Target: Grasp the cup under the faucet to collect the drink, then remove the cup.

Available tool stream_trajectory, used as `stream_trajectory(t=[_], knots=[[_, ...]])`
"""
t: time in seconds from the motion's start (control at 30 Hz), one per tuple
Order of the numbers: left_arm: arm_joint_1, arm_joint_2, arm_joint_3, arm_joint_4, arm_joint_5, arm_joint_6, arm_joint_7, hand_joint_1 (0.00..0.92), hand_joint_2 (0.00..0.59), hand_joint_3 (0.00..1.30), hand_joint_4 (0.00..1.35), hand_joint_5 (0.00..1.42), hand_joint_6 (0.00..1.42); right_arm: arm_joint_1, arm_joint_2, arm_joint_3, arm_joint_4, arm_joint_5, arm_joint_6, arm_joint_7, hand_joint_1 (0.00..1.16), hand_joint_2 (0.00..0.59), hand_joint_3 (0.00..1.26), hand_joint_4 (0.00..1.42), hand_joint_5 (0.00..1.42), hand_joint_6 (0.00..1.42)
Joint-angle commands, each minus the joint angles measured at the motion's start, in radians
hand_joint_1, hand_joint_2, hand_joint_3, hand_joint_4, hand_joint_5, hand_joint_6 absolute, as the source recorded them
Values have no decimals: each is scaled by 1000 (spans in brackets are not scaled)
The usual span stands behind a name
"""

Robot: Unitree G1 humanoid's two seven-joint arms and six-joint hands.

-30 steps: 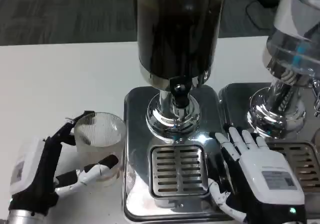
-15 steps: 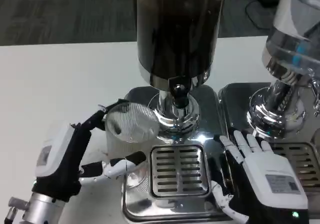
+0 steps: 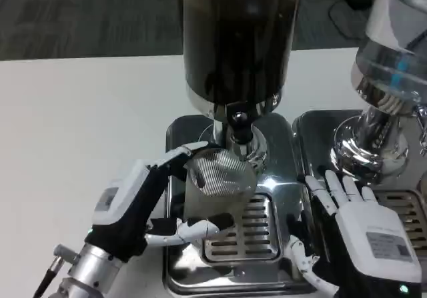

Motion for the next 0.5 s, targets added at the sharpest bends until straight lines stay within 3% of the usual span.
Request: stream_trajectory(t=[0.03, 0.17, 0.5], knots=[[-86, -40, -63, 45, 75, -12, 70, 560, 188, 343, 344, 608, 571, 36, 11, -25, -37, -10, 26, -32, 351, 515, 115, 0, 0, 0], [-127, -66, -97, 94, 102, -5, 116, 558, 188, 344, 344, 608, 571, 51, 13, -26, -51, -18, 33, -37, 350, 515, 111, 0, 0, 0], [-168, -75, -218, 171, 193, 52, 260, 529, 185, 336, 335, 599, 538, 52, 24, -34, -41, -7, 35, -36, 348, 515, 81, 0, 0, 0]])
